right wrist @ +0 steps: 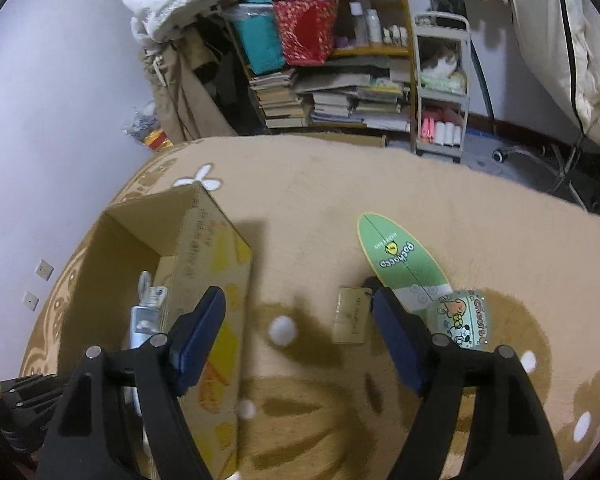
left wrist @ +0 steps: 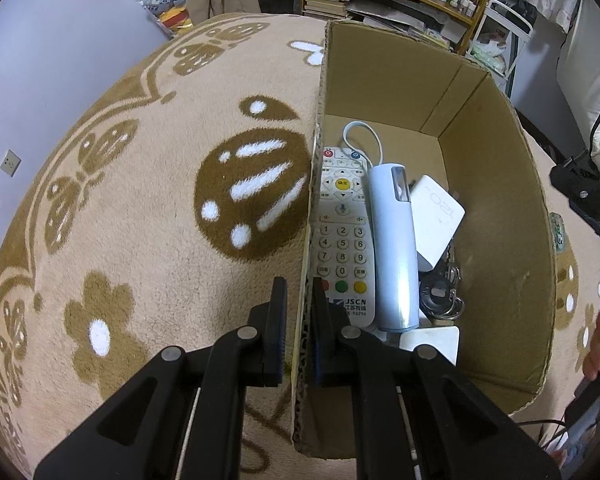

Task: Organize rigid objects
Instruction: 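Move the right tool to the gold NFC tag and grasp it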

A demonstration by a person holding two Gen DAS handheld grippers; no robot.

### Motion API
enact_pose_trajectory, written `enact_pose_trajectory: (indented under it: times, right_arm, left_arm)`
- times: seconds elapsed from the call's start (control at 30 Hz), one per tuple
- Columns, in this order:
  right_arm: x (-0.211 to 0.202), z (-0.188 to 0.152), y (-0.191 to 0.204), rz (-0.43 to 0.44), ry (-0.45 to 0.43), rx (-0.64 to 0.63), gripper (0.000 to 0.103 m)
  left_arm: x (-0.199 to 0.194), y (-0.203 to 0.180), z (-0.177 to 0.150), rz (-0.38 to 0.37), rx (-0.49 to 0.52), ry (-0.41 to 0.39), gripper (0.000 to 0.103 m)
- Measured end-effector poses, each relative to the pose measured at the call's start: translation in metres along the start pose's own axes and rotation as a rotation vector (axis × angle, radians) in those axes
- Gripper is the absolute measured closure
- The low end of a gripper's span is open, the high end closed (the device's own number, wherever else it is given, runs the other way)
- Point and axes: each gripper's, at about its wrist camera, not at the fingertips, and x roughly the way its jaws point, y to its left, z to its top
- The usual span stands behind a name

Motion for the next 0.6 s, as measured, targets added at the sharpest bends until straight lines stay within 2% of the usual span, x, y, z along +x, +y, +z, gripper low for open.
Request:
enact_pose_trajectory:
  times: [0.33, 0.47, 0.6]
  right_arm:
    - [0.048, -0.006, -0.017, -0.02, 0.115, 0.025, 0.022]
    - [0.06, -0.009, -0.022, 0.019, 0.151, 0.044, 0.022]
    - [0.075, -0.013, -0.029, 0.006, 0.178, 0.086, 0.022]
  left_arm:
    - [-0.001, 0.001, 0.001, -0.004, -0.005, 0.001, 0.092]
    - [0.001, 0.001, 0.001, -0.001, -0.004, 0.0, 0.091]
    - [0.002, 0.0, 0.001, 0.001, -0.002, -0.001, 0.091]
